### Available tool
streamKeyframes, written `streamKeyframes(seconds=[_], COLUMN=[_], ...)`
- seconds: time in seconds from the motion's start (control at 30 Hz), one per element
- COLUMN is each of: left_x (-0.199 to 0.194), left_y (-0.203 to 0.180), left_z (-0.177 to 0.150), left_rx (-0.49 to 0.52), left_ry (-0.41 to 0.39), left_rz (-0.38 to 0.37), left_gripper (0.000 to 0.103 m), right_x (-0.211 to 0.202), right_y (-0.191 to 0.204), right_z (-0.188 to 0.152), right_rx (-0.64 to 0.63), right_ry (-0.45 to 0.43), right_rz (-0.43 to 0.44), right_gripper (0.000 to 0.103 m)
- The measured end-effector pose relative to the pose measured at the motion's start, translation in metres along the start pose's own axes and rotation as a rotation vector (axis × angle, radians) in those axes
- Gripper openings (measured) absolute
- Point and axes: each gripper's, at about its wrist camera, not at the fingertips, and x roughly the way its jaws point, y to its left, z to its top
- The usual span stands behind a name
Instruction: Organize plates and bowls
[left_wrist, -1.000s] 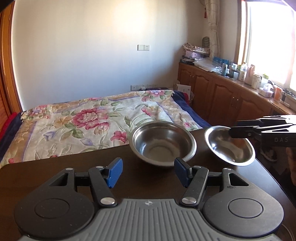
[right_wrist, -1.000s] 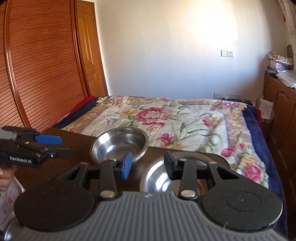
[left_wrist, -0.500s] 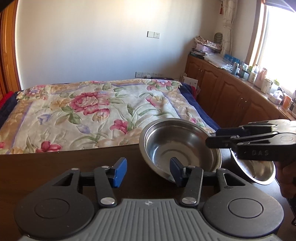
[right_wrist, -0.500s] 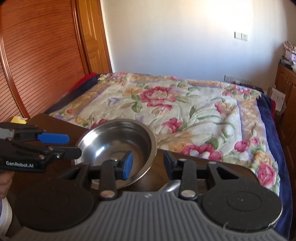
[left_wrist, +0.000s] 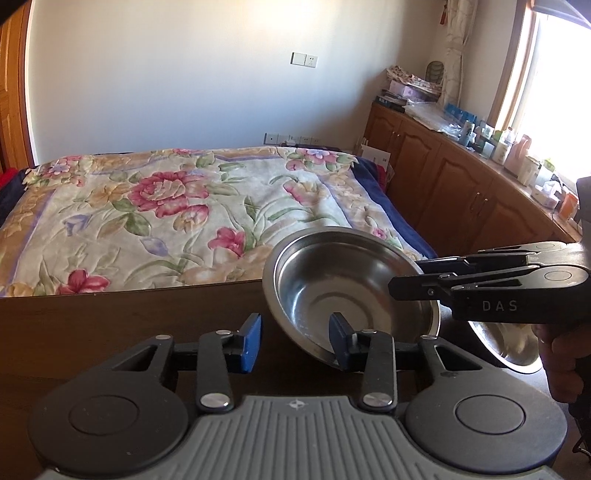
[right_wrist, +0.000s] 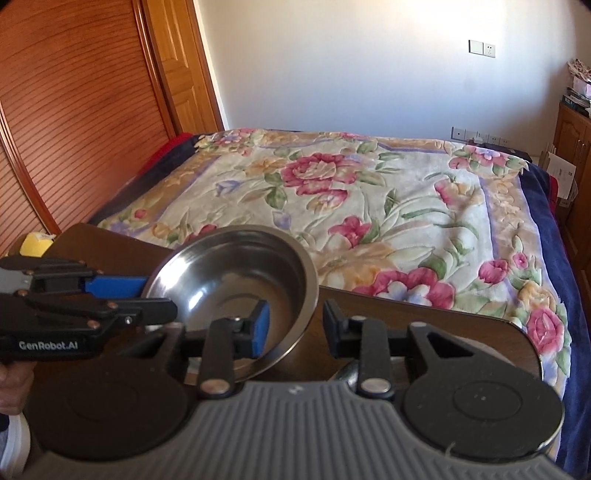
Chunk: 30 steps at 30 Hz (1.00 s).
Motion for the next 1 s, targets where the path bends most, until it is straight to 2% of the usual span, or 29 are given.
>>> streamKeyframes(seconds=[0.1,0.13,0.17,0.33,1.0], left_x=[0.0,0.0,0.0,-0.005,-0.087], left_y=[0.001,0.001,0.001,0.007,-0.008], left_z=[-0.001,-0.001,-0.001,-0.002,-0.007], left_rx=[-0.008,-0.007,-0.008,-0.027,0.02], left_ry=[0.006,0.006,0.005,0.005,-0.091], left_rz=[-0.006,-0.007,-0.01,-0.004,-0.024], left_gripper=[0.039,0.033,0.029,0.022,0.022], right_x=[0.003,0.003,0.003,-0.002,-0.071], right_y=[-0.001,-0.001,0.0,0.0,0.029], right_z=[0.0,-0.001,-0.001,-0.002,-0.005], right_rx=[0.013,0.016,0.019,0.046,0.048], right_ry=[0.014,0.015,0.017,0.015,-0.088], right_rz=[0.011,0.012,0.018,0.04,0.067], right_gripper=[0.027,0.026,0.02,0.017,0.016])
